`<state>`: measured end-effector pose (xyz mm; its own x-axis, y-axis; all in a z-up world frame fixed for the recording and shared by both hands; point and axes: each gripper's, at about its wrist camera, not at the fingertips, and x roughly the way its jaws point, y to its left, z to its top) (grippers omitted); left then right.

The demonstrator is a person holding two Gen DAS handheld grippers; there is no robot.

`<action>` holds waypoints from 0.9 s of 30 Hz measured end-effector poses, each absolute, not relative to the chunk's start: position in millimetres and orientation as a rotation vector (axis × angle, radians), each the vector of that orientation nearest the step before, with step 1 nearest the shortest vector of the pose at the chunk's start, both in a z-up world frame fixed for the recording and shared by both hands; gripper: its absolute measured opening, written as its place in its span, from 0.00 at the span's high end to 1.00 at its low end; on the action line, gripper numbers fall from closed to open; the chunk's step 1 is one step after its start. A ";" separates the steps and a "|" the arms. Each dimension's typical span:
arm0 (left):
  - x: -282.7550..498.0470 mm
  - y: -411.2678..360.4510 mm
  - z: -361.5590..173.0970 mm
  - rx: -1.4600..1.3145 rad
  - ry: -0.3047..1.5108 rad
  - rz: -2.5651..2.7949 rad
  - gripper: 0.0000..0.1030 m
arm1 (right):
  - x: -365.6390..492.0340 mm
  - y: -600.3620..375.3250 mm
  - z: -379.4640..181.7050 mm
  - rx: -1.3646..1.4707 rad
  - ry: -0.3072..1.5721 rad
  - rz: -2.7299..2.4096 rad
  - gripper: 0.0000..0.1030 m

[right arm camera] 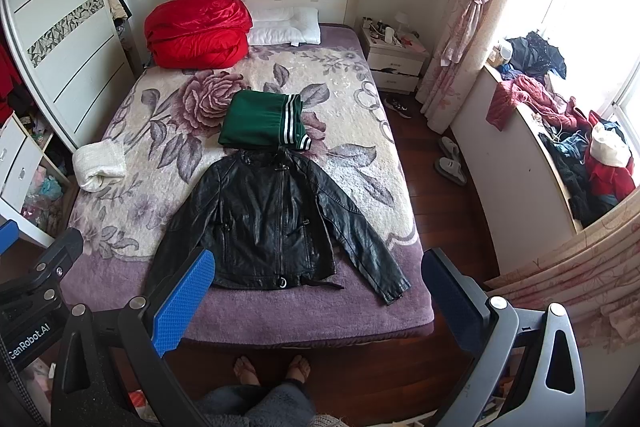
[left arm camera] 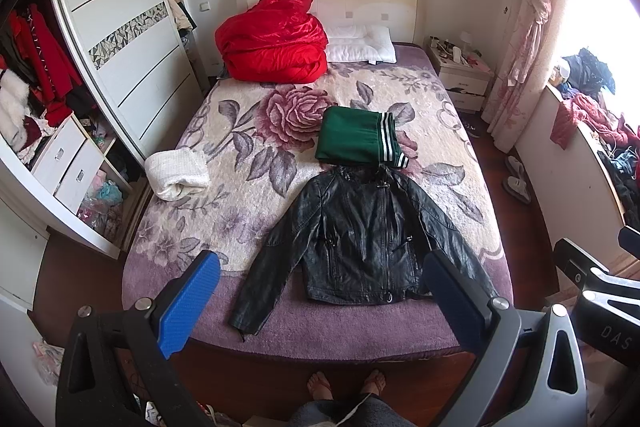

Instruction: Fold large clothes

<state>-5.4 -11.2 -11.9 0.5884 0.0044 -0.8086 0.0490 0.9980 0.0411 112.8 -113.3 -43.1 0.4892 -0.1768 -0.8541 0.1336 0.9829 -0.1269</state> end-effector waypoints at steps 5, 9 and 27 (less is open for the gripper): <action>-5.7 -11.7 -12.2 0.059 0.940 -0.026 0.00 | 111.7 -115.2 -46.3 -0.045 1.043 -0.190 0.00; -3.9 -12.3 -11.2 0.062 0.939 -0.029 0.00 | 118.3 -111.4 -44.7 -0.050 1.041 -0.191 0.00; 6.3 -13.9 4.3 0.046 0.928 -0.031 0.00 | 124.4 -110.7 -40.4 -0.052 1.034 -0.192 0.00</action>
